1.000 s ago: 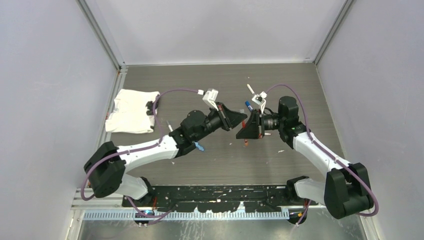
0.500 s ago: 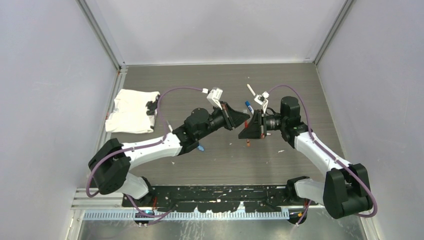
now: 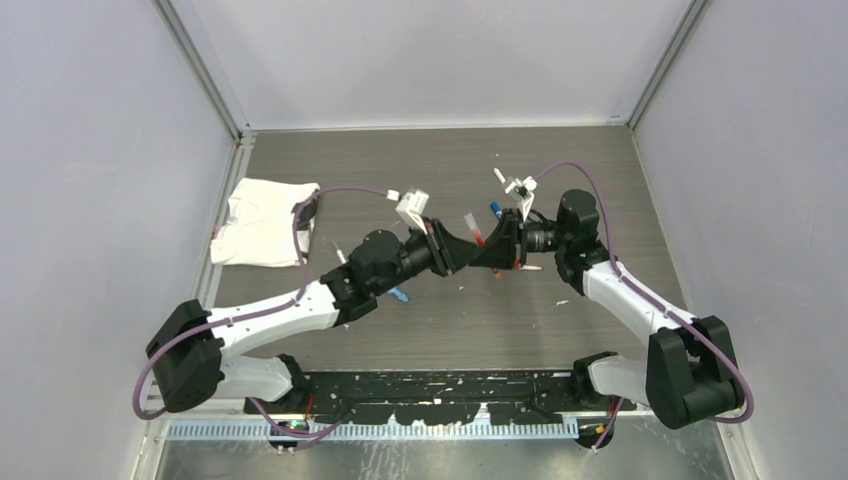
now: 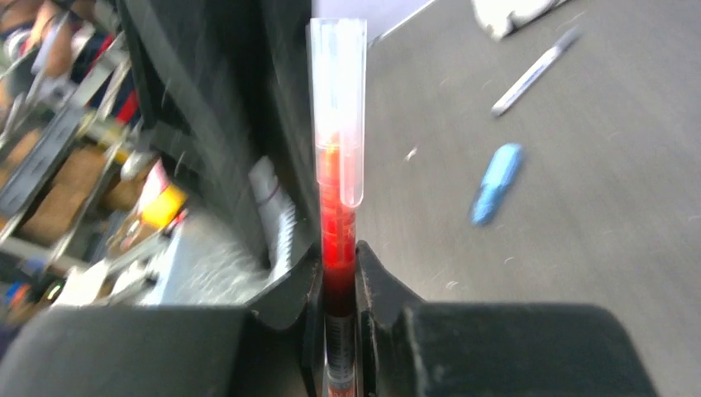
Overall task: Insert the pens into the pen caps
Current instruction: Press the pen cap onto the pen.
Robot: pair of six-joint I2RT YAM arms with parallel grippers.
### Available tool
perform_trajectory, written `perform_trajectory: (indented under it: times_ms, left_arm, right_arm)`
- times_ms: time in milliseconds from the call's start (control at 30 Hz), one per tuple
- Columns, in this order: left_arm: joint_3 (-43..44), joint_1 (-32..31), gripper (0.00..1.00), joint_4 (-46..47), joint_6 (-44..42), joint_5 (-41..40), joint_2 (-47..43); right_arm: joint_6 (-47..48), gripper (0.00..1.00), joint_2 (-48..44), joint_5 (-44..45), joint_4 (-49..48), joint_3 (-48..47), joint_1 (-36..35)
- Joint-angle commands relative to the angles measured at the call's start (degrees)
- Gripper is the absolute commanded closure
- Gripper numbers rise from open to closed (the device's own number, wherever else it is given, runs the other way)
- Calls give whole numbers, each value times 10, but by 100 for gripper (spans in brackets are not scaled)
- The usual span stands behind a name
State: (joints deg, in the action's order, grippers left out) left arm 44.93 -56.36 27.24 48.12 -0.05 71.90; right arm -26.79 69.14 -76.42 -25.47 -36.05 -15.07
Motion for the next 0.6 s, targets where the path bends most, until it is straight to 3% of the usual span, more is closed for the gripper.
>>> perform_trajectory:
  times_ms: [0,233,367,567]
  left_arm:
    - [-21,-43,72,7,15,97,15]
    - [-66,-25,45,110,42,56,1]
    - [-86,-17,41,116,21,26,-27]
    - [-83,10,39,50,13,-51,-68]
  right_arm:
    - [-16,100,15,135,-83,-39,8]
    - [-3,100,21,113,-75,-42,-2]
    - [-1,100,21,110,-74,-43,-4]
    - [-6,99,22,102,-77,-44,-6]
